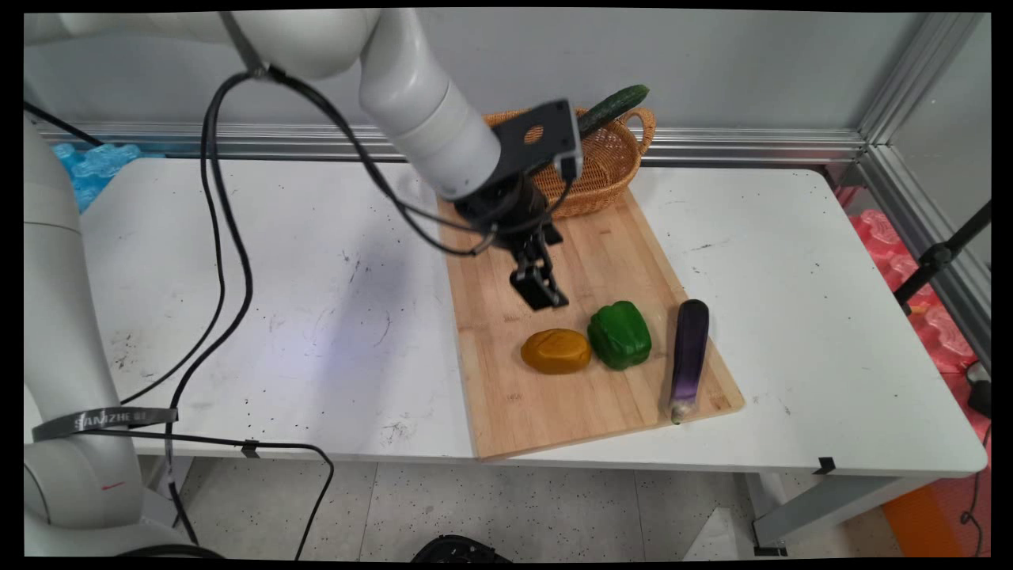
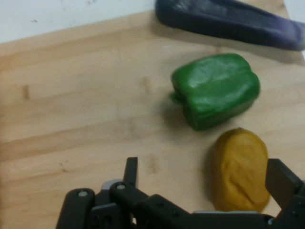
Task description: Pick up the potato from the cutting board
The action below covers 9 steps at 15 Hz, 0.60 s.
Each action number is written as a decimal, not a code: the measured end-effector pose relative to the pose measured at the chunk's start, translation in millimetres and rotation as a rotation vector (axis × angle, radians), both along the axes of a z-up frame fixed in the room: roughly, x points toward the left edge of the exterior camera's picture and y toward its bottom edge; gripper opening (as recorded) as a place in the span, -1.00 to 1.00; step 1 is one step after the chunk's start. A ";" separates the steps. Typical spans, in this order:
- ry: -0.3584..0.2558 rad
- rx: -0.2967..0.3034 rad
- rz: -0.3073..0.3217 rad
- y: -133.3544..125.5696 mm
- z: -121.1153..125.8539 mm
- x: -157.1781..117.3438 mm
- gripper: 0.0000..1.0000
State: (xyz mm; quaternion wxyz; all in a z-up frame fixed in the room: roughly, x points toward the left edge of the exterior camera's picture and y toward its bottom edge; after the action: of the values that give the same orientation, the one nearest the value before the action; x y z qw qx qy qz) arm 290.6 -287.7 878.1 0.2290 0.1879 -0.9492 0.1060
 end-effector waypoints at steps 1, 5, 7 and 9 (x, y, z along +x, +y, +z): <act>-0.002 0.002 -0.003 5.3 -4.6 -0.9 1.00; -0.008 0.011 -0.020 24.0 -24.0 -3.7 1.00; -0.011 0.015 -0.023 32.0 -36.7 -4.3 1.00; -0.012 0.016 -0.023 34.7 -44.2 -4.6 1.00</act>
State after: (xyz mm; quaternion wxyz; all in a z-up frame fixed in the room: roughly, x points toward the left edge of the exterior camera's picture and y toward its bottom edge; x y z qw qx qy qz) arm 286.0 -253.0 833.9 0.2231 0.1780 -0.9535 0.0966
